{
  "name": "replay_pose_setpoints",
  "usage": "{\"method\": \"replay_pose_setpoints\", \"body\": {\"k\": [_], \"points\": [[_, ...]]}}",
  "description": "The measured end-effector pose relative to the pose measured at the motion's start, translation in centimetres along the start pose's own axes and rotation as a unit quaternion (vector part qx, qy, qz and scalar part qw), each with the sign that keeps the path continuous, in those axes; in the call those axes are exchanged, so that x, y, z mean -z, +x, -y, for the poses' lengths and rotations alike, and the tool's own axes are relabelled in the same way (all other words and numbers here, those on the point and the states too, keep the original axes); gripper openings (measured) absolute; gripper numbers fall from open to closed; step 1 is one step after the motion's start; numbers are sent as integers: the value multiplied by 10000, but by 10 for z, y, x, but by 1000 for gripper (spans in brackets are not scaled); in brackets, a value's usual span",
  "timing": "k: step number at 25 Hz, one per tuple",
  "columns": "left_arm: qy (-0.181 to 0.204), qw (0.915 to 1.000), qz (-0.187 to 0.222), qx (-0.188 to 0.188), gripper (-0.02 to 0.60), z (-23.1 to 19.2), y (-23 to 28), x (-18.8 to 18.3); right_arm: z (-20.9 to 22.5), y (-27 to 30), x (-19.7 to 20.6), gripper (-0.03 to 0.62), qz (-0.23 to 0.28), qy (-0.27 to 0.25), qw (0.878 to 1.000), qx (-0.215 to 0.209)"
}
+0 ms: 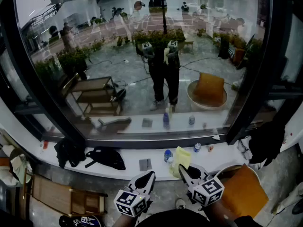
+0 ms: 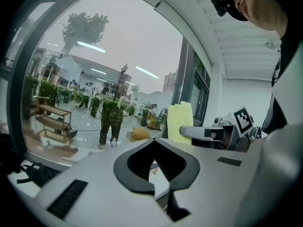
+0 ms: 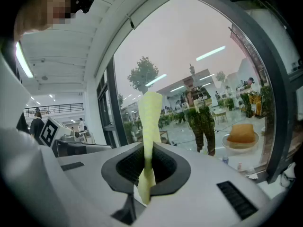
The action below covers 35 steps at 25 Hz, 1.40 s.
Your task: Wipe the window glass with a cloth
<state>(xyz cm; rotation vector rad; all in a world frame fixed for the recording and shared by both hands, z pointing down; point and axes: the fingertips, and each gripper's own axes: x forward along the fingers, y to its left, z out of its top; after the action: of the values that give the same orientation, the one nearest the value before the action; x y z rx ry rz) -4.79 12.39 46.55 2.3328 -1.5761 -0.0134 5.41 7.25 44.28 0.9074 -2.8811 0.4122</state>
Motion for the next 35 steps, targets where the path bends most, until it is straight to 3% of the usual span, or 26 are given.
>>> {"method": "replay_pose_setpoints", "body": {"k": [18,31,35], "points": [[39,9999,-81,-52,-2,12,28,5,33,-3,-2,41,109,122,9998,-86],[-177,9993,-75,-331,-2,34,78,-2,84,3,-8,40,-30,66,9992,-399],[-59,9989,-100,-446,-2,38,91,-6,99,8,-15,41,-7,1,9986,-532]]}}
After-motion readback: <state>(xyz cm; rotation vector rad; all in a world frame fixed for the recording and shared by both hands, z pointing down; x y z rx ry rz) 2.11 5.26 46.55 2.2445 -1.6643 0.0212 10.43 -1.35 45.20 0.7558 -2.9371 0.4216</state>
